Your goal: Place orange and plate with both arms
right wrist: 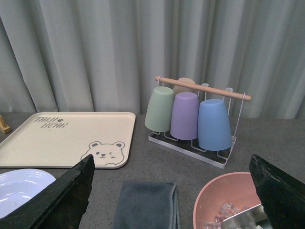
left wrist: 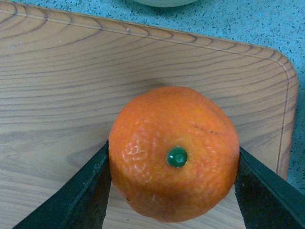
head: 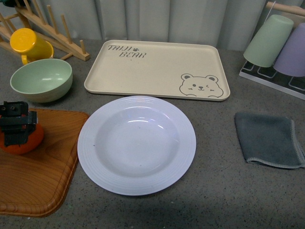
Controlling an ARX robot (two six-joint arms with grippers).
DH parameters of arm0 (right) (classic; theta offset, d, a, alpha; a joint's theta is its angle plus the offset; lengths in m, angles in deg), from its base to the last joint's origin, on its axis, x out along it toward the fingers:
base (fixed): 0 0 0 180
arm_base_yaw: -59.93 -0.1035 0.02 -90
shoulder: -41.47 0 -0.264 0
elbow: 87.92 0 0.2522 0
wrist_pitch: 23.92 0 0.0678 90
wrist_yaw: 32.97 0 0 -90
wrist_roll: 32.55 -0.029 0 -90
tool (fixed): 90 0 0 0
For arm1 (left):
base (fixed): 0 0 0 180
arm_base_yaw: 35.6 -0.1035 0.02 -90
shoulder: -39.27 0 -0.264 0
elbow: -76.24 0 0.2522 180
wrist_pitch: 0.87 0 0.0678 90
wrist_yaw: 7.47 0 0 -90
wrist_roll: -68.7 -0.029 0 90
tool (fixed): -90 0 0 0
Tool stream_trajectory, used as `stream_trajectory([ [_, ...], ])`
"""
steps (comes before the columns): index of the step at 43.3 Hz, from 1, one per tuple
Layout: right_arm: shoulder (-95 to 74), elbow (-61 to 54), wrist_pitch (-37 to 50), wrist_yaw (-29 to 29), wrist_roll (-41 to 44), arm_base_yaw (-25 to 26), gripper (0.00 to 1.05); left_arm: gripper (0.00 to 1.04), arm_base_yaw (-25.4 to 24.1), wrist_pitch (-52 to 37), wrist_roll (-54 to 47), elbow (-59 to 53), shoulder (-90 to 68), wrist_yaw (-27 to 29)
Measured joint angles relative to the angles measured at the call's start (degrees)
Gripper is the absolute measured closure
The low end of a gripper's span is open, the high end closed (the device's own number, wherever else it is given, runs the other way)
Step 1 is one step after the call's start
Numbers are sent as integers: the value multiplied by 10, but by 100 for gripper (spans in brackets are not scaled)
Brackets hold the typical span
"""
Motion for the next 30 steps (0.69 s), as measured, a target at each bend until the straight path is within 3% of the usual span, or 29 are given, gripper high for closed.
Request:
stream_trajectory([
  [5, 0, 0, 0, 0, 0, 0, 9, 40, 21, 19, 15, 1, 23, 0],
  [16, 0, 0, 0, 0, 0, 0, 9, 40, 179, 29, 99, 56, 36, 7],
  [30, 0, 0, 0, 0, 0, 0, 9, 40, 258, 23, 142, 91, -36, 13],
])
